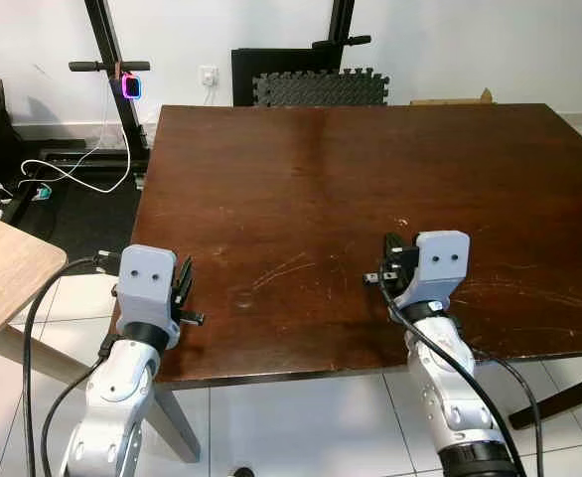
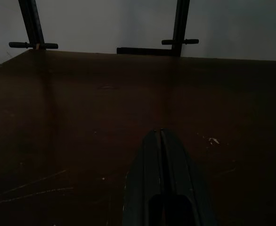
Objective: Setting the table
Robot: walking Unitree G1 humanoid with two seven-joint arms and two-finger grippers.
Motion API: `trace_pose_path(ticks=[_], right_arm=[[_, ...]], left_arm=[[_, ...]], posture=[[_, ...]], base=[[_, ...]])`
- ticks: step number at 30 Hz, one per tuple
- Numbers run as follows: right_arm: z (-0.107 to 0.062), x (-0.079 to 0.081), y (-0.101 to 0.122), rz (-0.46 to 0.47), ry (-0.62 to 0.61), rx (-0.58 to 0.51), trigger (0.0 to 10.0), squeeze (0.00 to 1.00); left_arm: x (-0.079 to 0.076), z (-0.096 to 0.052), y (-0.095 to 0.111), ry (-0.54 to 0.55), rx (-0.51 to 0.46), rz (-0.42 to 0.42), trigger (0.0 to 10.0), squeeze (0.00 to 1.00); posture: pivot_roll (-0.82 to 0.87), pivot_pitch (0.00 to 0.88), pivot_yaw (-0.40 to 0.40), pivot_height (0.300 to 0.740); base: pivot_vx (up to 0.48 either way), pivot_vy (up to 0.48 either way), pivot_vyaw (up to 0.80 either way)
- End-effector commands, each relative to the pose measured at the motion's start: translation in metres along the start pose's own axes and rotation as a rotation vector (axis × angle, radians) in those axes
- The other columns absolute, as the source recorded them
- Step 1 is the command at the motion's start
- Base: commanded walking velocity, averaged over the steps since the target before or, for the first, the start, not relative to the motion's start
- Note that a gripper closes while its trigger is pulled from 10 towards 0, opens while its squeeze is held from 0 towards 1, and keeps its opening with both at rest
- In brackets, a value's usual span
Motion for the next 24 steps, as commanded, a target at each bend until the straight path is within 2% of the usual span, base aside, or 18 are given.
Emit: trace_pose_path(ticks=[1, 24], right_arm=[[-0.0002, -0.003, -0.0039, -0.003, -0.012, 0.012, 10.0, 0.0], [-0.0001, -0.0036, -0.0046, -0.003, -0.014, 0.015, 10.0, 0.0]], left_arm=[[-0.0009, -0.0016, -0.0069, -0.003, 0.029, -0.002, 10.0, 0.0], [-0.0011, -0.0016, -0.0073, -0.004, 0.031, -0.001, 10.0, 0.0]], posture=[[0.05, 0.052, 0.031, 0.74], [0.05, 0.053, 0.03, 0.74]], base=[[0.0, 0.0, 0.0], [0.0, 0.0, 0.0]])
Point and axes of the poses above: a point about 5 cm out from each wrist's last joint towards the gripper, its own z axis pointing out of the wrist towards the gripper, its own y axis along the axis of the wrist's last joint, x = y × z, the point moved 5 cm from there along z, pointing out of the wrist towards the gripper, and after that the axes turned 7 degrees about z, right-handed, at the moved point
